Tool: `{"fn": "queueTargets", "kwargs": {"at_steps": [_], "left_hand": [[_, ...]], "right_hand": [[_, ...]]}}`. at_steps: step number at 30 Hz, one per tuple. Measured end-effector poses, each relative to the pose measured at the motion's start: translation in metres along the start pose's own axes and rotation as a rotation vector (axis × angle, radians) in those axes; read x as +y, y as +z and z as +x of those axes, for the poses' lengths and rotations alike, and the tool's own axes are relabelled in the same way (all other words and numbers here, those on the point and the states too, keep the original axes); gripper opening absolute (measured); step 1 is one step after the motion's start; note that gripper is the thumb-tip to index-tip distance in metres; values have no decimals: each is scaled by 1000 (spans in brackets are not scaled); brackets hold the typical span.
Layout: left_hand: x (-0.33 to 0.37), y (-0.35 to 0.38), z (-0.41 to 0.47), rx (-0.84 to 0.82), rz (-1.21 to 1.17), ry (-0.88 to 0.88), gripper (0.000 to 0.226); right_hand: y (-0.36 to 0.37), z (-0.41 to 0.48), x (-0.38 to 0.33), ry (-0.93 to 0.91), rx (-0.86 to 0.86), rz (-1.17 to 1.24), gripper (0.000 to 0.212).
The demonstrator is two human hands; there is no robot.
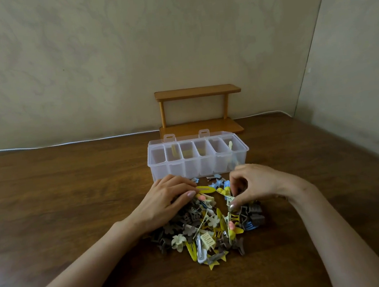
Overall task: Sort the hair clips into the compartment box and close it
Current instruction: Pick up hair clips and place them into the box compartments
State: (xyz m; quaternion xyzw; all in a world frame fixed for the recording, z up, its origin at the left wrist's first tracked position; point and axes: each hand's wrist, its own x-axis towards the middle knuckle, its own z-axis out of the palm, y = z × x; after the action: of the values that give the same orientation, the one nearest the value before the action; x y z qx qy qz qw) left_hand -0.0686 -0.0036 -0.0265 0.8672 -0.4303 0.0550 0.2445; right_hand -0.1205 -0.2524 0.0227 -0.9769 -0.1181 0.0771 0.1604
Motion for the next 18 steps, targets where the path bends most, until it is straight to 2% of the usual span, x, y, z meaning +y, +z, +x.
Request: {"fn": "queueTargets", "kwargs": {"at_steps": [7, 11, 14, 18], "left_hand": [[-1, 0, -1, 24, 8, -12, 64], [-1, 0, -1, 22, -6, -13, 66], [-2, 0, -1, 15, -4, -21, 68], [-2, 1, 0, 20, -8, -19, 69]], "right_hand": [[-1, 0, 2, 9, 75, 78, 14], [-6, -3, 1, 12, 177, 299, 9], [-11, -6, 2, 13, 369, 500, 7], [-10, -2, 10, 90, 802, 593, 4]]}}
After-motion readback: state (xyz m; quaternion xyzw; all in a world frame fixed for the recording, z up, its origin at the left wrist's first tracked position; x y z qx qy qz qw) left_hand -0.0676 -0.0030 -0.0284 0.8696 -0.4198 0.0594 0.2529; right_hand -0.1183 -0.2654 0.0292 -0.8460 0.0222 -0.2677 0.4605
